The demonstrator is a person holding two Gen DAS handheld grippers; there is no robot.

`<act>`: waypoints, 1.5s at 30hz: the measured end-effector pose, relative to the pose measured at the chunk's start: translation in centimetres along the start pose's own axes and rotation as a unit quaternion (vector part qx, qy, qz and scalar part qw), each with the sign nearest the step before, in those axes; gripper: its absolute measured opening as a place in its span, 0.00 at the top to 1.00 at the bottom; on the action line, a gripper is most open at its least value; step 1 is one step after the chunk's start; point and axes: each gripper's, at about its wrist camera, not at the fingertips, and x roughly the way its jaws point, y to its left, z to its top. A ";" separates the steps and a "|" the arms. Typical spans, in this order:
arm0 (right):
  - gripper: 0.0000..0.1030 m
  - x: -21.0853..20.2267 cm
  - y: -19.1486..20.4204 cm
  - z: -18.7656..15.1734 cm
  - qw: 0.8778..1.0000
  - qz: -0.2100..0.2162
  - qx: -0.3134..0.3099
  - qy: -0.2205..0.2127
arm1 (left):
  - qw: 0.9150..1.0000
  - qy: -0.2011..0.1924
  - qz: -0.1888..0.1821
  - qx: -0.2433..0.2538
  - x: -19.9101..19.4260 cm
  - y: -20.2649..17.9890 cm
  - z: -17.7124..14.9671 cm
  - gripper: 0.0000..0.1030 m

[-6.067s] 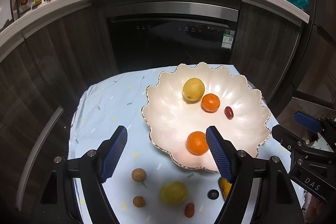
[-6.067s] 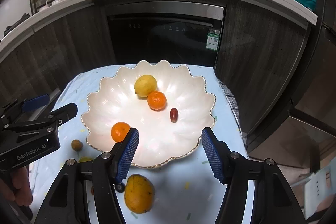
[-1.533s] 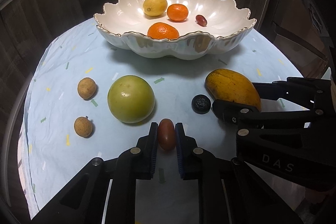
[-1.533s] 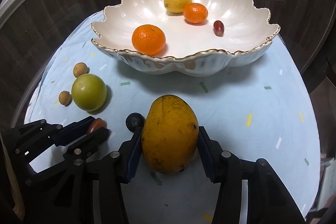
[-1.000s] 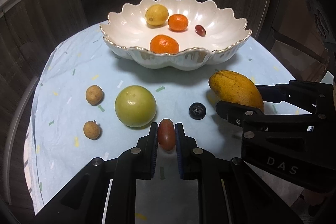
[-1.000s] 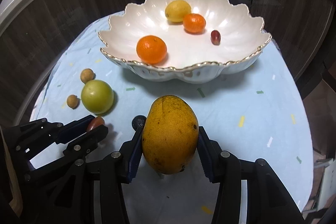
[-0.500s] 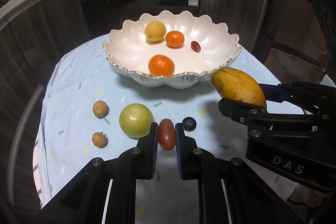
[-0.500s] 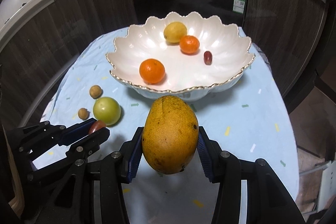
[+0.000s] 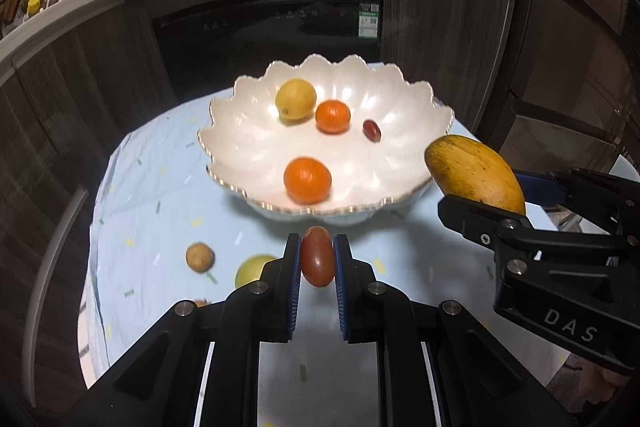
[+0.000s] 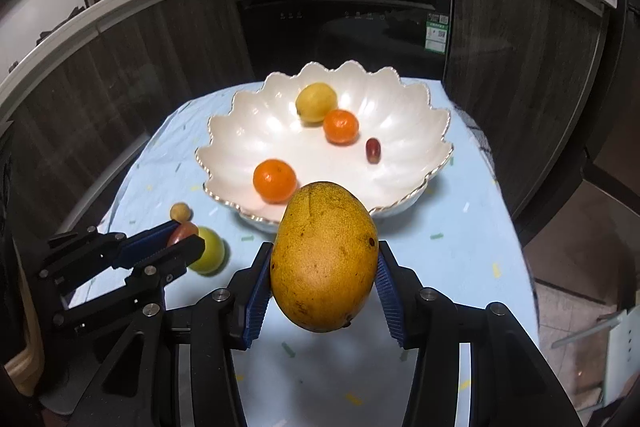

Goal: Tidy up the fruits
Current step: 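Lift the red date and mango and carry both over the bowl, then open both tools to drop the date and mango into the bowl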

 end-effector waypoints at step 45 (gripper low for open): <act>0.52 8.0 -3.0 7.2 0.999 -0.034 0.035 0.010 | 1.000 -0.001 0.007 -0.016 10.1 4.8 9.1 0.83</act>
